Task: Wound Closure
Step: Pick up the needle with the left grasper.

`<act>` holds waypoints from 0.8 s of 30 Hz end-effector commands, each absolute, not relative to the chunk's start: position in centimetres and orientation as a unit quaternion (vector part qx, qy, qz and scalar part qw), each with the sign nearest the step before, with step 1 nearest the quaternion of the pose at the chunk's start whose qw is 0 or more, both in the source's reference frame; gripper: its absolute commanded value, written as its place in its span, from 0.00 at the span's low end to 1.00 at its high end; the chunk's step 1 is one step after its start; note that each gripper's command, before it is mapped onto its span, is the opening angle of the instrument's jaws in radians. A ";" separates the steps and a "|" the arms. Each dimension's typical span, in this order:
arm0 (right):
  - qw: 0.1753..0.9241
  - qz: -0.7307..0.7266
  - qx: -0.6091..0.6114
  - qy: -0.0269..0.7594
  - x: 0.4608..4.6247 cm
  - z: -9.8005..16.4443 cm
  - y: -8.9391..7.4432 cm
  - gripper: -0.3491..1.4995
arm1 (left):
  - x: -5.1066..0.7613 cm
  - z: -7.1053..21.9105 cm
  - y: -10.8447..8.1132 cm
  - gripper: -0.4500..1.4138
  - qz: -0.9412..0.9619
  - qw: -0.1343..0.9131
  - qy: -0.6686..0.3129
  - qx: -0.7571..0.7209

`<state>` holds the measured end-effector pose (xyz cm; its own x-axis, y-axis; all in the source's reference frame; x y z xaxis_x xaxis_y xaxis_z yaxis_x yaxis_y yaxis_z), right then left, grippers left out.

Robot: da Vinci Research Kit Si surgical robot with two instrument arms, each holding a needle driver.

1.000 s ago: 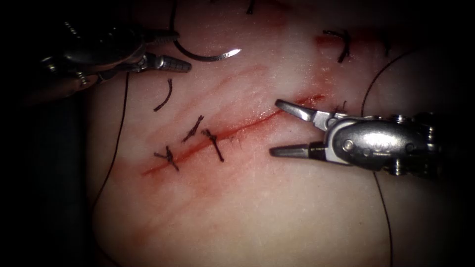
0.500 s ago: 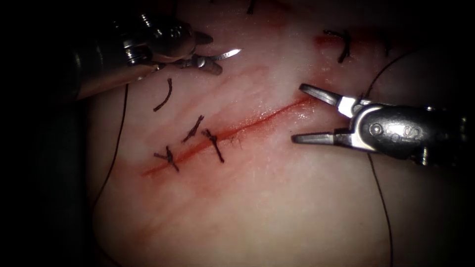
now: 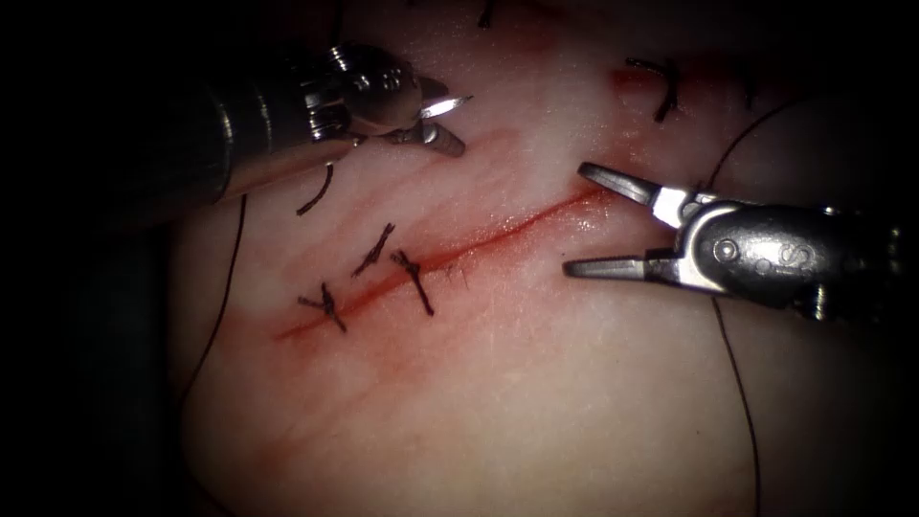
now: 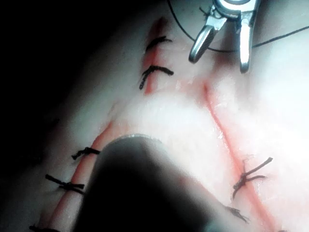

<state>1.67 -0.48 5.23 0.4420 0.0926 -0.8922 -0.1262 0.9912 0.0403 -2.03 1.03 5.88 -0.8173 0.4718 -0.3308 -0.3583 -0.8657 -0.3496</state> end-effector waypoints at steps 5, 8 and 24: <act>0.848 0.064 -0.017 0.525 1.74 5.3 -0.5 0.83 | -2.05 6.0 1.1 0.58 0.946 0.216 -0.134 -0.203; 0.848 0.064 -0.017 0.525 1.74 5.3 -0.5 0.82 | -2.05 6.0 1.1 0.06 0.947 0.204 -0.137 -0.206; 0.819 0.201 0.083 0.531 1.59 5.3 -0.4 0.64 | -1.85 4.9 1.0 0.05 0.930 0.027 0.044 -0.363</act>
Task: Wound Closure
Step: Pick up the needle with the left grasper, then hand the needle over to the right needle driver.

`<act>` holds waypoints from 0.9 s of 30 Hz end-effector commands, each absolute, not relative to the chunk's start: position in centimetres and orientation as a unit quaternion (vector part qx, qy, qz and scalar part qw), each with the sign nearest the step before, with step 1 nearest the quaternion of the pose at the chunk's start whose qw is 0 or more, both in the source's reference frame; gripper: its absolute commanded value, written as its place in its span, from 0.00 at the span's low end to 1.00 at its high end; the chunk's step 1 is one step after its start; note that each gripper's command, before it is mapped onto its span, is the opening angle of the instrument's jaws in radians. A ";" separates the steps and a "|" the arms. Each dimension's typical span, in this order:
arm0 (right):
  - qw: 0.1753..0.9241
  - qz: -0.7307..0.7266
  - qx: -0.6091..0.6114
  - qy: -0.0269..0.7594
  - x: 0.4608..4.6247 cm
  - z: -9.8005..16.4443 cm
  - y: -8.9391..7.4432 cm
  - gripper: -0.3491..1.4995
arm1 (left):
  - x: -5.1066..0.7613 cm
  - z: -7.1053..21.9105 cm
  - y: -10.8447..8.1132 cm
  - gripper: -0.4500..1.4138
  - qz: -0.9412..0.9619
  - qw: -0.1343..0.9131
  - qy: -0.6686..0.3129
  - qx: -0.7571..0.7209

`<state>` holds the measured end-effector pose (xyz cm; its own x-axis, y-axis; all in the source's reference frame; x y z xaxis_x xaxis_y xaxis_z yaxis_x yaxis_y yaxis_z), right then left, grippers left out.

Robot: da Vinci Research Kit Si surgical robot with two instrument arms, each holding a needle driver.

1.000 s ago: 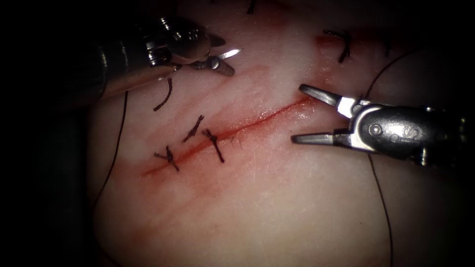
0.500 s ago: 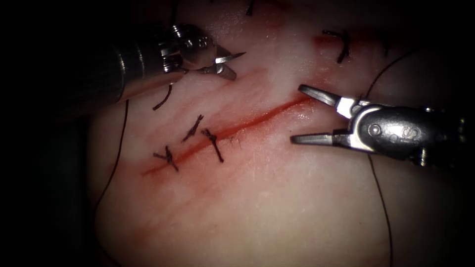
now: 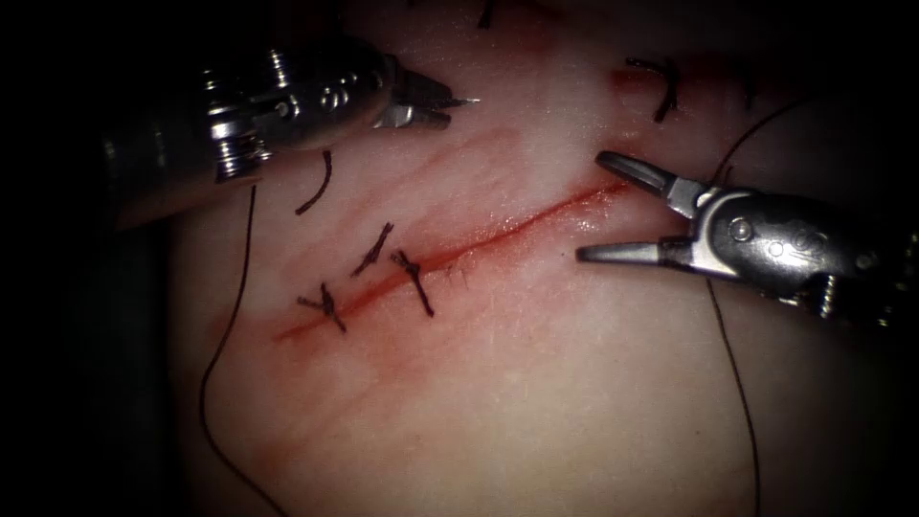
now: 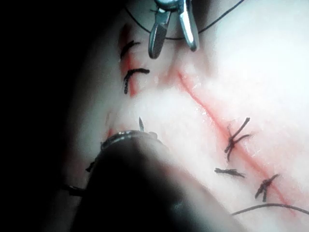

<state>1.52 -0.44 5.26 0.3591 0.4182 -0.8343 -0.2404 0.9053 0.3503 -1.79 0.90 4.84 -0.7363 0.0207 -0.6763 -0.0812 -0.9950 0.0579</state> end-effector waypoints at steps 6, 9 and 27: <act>0.789 0.225 0.172 0.546 1.61 5.2 -0.2 0.50 | -1.81 4.5 0.7 0.05 0.884 -0.016 0.083 -0.461; 0.774 0.240 0.213 0.546 1.64 5.2 -0.2 0.46 | -1.83 4.4 0.6 0.05 0.867 -0.035 0.090 -0.488; 0.557 0.330 0.429 0.630 2.27 5.3 0.1 0.55 | -1.91 4.2 -0.1 0.05 0.738 -0.153 0.121 -0.646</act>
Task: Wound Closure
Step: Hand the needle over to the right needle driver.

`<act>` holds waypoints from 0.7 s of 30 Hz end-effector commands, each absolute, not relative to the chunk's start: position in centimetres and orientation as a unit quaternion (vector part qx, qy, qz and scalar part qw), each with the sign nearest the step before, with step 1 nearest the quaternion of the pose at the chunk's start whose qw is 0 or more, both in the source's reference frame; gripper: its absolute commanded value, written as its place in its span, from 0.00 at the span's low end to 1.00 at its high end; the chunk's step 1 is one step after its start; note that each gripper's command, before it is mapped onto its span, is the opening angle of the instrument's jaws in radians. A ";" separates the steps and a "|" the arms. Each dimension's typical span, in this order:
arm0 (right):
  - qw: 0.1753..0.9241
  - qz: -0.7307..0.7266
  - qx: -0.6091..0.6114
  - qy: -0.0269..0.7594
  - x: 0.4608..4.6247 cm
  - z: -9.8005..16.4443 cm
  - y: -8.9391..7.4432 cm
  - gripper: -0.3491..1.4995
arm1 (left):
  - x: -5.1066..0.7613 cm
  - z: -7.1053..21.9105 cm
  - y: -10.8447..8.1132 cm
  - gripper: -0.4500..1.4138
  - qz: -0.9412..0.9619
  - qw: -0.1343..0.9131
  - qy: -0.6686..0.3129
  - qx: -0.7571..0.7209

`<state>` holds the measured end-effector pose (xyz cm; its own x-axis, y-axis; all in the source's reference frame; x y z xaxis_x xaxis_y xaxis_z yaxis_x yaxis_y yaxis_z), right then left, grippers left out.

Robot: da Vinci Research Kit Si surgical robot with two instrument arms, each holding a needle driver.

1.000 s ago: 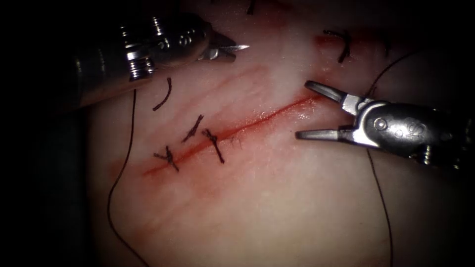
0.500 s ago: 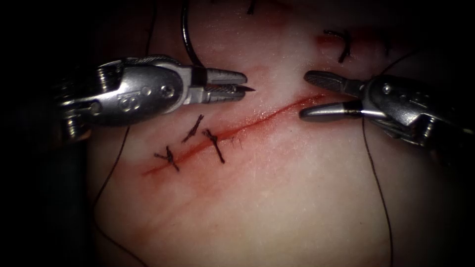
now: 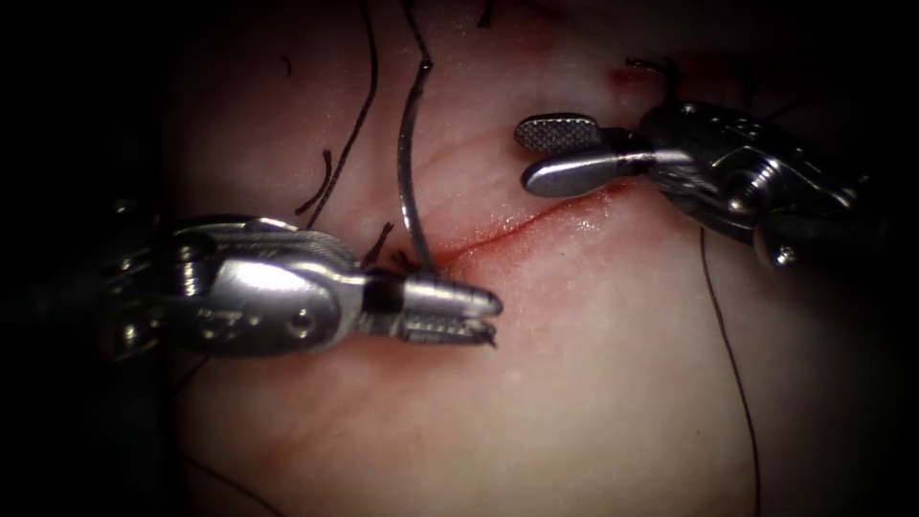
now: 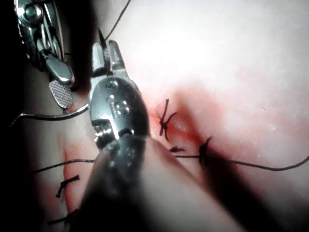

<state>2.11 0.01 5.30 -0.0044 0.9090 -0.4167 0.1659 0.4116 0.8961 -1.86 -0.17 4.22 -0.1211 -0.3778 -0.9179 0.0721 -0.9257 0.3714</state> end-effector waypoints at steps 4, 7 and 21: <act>0.529 0.335 0.439 0.644 2.51 5.2 0.1 0.58 | -1.88 4.3 -0.1 0.05 -0.732 0.155 -0.122 0.652; 0.506 0.342 0.446 0.655 2.64 5.1 0.0 0.59 | -1.85 4.3 -0.1 0.05 -0.732 0.153 -0.125 0.652; 0.464 0.323 0.479 0.672 2.79 5.1 -0.1 0.60 | -1.87 4.2 -0.1 0.05 -0.721 0.153 -0.122 0.665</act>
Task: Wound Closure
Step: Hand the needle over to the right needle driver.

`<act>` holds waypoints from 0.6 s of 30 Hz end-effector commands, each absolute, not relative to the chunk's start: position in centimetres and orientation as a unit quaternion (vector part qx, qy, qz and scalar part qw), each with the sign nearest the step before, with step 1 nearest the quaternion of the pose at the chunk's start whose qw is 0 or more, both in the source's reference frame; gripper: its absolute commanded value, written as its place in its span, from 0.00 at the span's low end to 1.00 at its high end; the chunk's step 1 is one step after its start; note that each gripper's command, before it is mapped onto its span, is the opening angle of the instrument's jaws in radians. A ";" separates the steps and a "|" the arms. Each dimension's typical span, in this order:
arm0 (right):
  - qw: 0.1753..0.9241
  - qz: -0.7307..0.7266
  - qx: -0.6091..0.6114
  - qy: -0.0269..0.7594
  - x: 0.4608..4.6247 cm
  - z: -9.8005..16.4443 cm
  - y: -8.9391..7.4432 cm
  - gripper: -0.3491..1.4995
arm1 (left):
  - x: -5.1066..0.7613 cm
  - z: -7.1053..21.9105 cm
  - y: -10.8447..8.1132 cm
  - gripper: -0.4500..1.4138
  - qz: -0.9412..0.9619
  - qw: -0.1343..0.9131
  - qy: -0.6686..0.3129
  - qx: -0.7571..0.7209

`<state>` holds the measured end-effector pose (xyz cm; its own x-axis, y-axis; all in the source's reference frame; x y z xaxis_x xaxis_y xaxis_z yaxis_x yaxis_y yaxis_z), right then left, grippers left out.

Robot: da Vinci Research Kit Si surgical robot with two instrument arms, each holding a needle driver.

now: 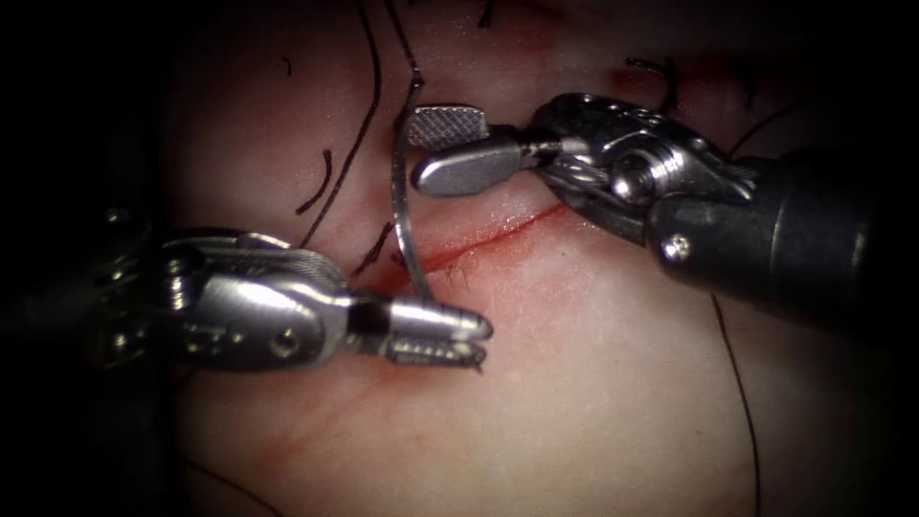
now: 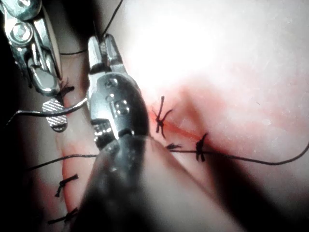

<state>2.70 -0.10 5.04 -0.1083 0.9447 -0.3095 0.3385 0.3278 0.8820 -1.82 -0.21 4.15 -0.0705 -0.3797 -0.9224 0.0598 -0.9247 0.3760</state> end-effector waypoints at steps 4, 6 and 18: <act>0.449 0.312 0.490 0.679 2.82 5.1 -0.1 0.60 | -1.88 4.1 -0.2 0.05 -0.710 0.157 -0.120 0.676; 0.442 0.307 0.496 0.682 2.82 5.1 -0.1 0.58 | -1.89 4.1 -0.2 0.05 -0.707 0.158 -0.115 0.679; 0.435 0.296 0.507 0.683 2.94 5.0 -0.2 0.52 | -1.93 4.1 -0.2 0.05 -0.703 0.158 -0.104 0.685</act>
